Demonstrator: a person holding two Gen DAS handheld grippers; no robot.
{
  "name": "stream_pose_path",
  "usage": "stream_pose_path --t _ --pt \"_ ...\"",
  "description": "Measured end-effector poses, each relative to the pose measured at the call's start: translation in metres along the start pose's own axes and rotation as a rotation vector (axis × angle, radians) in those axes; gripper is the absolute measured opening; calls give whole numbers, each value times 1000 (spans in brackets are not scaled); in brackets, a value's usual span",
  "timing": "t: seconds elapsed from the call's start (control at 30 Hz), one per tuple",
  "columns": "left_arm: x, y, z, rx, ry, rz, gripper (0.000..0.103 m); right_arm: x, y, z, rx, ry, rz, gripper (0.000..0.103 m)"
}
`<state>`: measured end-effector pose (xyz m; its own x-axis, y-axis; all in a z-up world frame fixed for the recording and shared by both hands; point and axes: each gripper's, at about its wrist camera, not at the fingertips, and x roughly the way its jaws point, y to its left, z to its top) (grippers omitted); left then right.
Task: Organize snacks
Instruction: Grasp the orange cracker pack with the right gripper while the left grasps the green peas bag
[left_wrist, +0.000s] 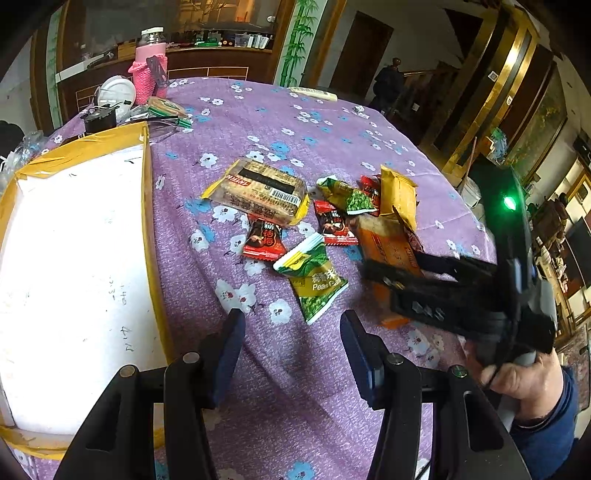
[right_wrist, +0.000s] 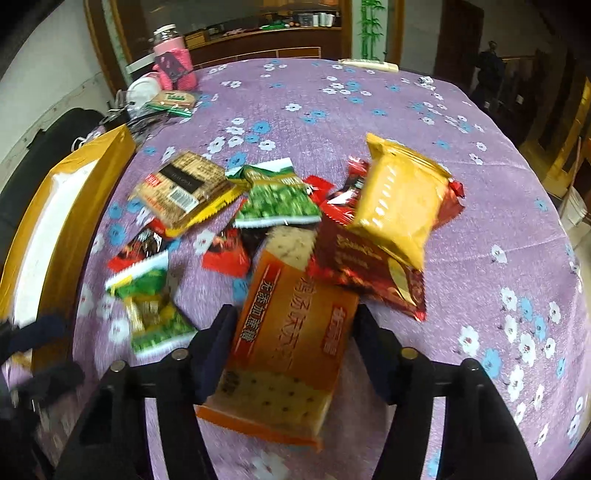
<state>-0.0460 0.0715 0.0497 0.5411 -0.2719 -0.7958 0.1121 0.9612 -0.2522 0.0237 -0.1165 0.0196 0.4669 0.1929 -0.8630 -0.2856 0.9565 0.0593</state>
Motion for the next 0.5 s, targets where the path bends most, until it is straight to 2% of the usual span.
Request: stream_pose_path --t 0.07,0.2,0.3,0.43,0.5 --pt "4 -2 4 5 10 -6 56 -7 -11 -9 15 -2 10 55" --pt "16 -13 13 9 41 -20 56 -14 -23 -20 29 -36 -8 55" --pt "29 -23 19 34 56 14 56 -15 -25 -28 22 -74 -5 55" --pt "48 -30 24 49 69 85 56 -16 -28 -28 36 -78 14 55" --pt "57 -29 27 40 73 89 56 -16 -27 -27 36 -79 14 55"
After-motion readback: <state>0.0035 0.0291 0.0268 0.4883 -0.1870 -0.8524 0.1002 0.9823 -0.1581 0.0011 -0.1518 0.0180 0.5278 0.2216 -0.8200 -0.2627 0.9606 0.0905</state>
